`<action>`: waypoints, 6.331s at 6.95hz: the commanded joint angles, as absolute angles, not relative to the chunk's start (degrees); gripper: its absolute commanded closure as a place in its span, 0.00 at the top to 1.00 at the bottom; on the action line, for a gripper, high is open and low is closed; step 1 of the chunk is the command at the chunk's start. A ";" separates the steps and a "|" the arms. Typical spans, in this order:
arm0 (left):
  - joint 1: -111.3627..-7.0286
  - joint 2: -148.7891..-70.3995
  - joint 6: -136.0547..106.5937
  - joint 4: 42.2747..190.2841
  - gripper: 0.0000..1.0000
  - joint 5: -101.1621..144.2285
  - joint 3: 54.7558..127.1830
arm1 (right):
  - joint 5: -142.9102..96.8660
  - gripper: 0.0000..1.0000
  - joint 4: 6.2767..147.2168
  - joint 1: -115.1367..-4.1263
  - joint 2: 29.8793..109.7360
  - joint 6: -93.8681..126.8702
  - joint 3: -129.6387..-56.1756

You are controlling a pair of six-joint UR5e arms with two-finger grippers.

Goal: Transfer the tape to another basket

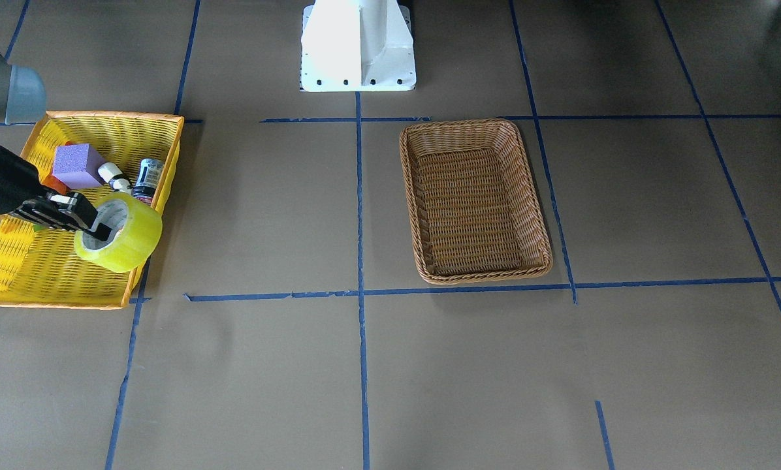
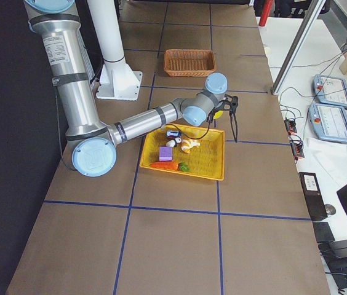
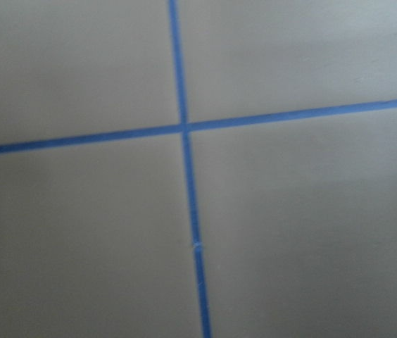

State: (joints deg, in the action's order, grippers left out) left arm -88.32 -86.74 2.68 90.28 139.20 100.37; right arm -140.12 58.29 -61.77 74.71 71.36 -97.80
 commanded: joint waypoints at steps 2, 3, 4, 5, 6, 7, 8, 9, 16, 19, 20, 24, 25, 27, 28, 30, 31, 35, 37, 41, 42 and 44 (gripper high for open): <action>-81.16 -87.01 -17.47 106.53 1.00 147.97 100.63 | -137.32 0.00 36.12 -56.10 71.37 95.80 -98.17; -77.99 -87.53 -31.50 117.14 1.00 148.79 100.55 | -127.89 0.00 27.68 -51.11 71.37 105.63 -98.61; -74.65 -88.15 -44.08 127.60 1.00 148.62 99.85 | -117.87 0.00 22.55 -44.89 71.37 111.65 -99.48; -72.10 -89.29 -56.39 137.01 1.00 148.28 99.41 | -108.38 0.01 21.89 -38.56 71.37 113.54 -102.45; -70.77 -90.86 -66.00 143.03 1.00 148.27 99.75 | -102.28 0.01 21.88 -33.89 71.37 114.60 -105.35; -69.71 -91.66 -72.97 147.78 1.00 148.18 100.36 | -98.82 0.01 21.88 -31.05 71.28 116.35 -107.12; -69.00 -92.02 -82.00 155.23 1.00 148.01 100.55 | -96.53 0.01 21.88 -28.76 71.19 116.54 -108.88; -65.69 -92.89 -95.49 164.44 1.00 143.31 101.07 | -96.24 0.01 21.71 -27.61 70.67 116.54 -109.85; -46.44 -104.23 -136.49 183.60 1.00 126.07 110.37 | -96.85 0.00 8.09 -15.92 69.79 116.28 -109.86; -40.61 -106.96 -143.67 184.30 1.00 116.48 111.53 | -96.77 0.00 8.26 -13.71 67.94 116.37 -109.78; -39.30 -107.14 -144.92 184.39 1.00 115.41 111.53 | -96.68 0.00 8.26 -13.62 67.94 116.37 -109.78; -33.15 -108.80 -144.76 184.57 1.00 113.65 111.27 | -96.50 0.00 8.26 -14.06 67.76 115.75 -109.69; -31.22 -109.42 -144.67 184.40 1.00 112.16 111.18 | -96.42 0.00 8.26 -14.15 67.76 115.75 -109.60; -29.10 -110.30 -144.67 184.22 1.00 111.97 111.18 | -96.33 0.00 8.26 -14.50 67.76 115.75 -109.51; -28.05 -111.09 -144.67 184.04 1.00 110.58 111.18 | -96.33 0.00 8.26 -14.50 67.76 115.75 -109.51; -27.07 -111.53 -144.67 184.04 0.94 109.86 111.27 | -96.42 0.00 8.17 -14.50 67.85 115.84 -109.51; -26.81 -111.53 -144.67 183.96 0.90 109.78 111.27 | -96.50 0.00 8.17 -14.41 67.76 115.75 -109.51; -26.37 -111.53 -144.05 183.96 0.00 110.13 111.09 | -96.50 0.99 8.17 -14.59 68.20 115.75 -109.42; -26.37 -111.45 -144.40 183.61 0.00 110.21 110.83 | -96.42 1.00 8.09 -14.59 68.20 115.75 -109.51; -35.45 -110.13 -144.58 180.73 0.00 122.72 111.62 | -96.76 1.00 8.26 -15.55 68.47 115.58 -109.69; -38.20 -109.87 -144.49 179.83 0.00 125.31 111.10 | -97.46 1.00 9.13 -17.30 68.99 115.23 -109.69; -42.09 -111.17 -142.40 166.89 0.00 132.32 111.18 | -107.96 1.00 15.50 -26.58 69.17 115.22 -109.42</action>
State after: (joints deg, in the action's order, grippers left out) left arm -39.91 -110.26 -143.79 174.22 128.08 111.14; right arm -102.24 11.26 -21.23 69.06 115.26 -109.50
